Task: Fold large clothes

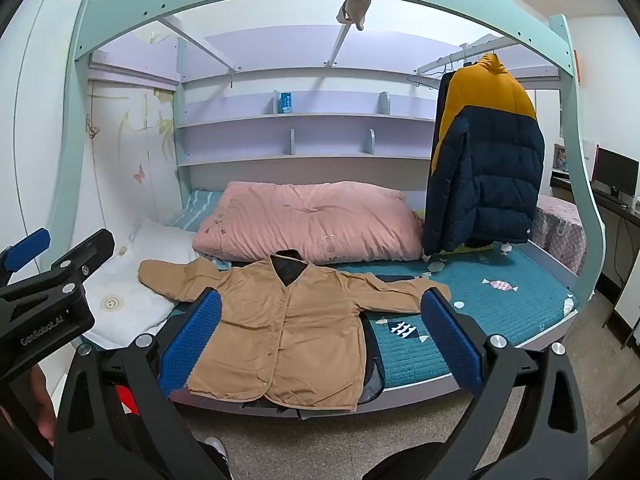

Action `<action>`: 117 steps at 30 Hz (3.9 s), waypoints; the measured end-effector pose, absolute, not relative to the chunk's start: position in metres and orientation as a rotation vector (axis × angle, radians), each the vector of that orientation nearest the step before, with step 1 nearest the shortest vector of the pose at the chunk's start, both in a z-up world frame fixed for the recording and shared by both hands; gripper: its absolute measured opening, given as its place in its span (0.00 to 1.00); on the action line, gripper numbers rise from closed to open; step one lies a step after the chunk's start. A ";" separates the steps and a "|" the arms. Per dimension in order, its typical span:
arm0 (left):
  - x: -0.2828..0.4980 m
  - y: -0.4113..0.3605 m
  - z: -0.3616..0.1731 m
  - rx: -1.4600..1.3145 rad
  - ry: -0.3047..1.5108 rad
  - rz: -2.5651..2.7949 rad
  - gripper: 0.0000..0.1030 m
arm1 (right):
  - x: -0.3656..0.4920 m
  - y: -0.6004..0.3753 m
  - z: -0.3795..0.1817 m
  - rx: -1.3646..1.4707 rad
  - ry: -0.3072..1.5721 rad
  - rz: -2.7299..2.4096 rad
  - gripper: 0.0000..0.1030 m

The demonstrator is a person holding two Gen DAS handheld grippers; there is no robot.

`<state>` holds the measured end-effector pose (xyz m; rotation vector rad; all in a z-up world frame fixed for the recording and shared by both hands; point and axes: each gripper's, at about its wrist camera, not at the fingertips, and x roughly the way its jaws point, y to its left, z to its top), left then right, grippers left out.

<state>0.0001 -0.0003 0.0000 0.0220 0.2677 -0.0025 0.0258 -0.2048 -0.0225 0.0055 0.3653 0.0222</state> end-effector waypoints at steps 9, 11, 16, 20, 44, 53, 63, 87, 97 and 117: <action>-0.002 -0.001 0.001 0.019 0.258 0.004 0.96 | 0.026 -0.205 -0.022 0.002 0.366 0.020 0.93; -0.004 -0.012 -0.005 0.019 0.265 -0.011 0.96 | 0.027 -0.206 -0.023 0.002 0.366 0.019 0.93; -0.006 -0.019 -0.003 0.023 0.261 -0.015 0.96 | 0.025 -0.205 -0.022 -0.001 0.364 0.019 0.93; -0.007 -0.010 0.001 0.021 0.262 -0.027 0.96 | 0.025 -0.205 -0.022 -0.001 0.364 0.019 0.93; -0.007 -0.016 0.005 0.022 0.257 -0.027 0.96 | 0.024 -0.205 -0.019 -0.003 0.361 0.017 0.93; -0.008 -0.021 0.012 0.023 0.253 -0.031 0.96 | 0.024 -0.205 -0.020 -0.002 0.360 0.018 0.93; -0.009 -0.023 0.013 0.022 0.250 -0.031 0.96 | 0.023 -0.204 -0.017 -0.004 0.359 0.016 0.93; -0.010 -0.025 0.014 0.023 0.250 -0.032 0.96 | 0.023 -0.201 -0.015 -0.005 0.361 0.020 0.93; -0.011 -0.029 0.016 0.023 0.255 -0.039 0.96 | 0.024 -0.200 -0.015 0.001 0.366 0.021 0.93; 0.130 -0.026 -0.037 0.032 0.394 -0.034 0.96 | 0.146 -0.205 -0.069 0.013 0.494 0.027 0.93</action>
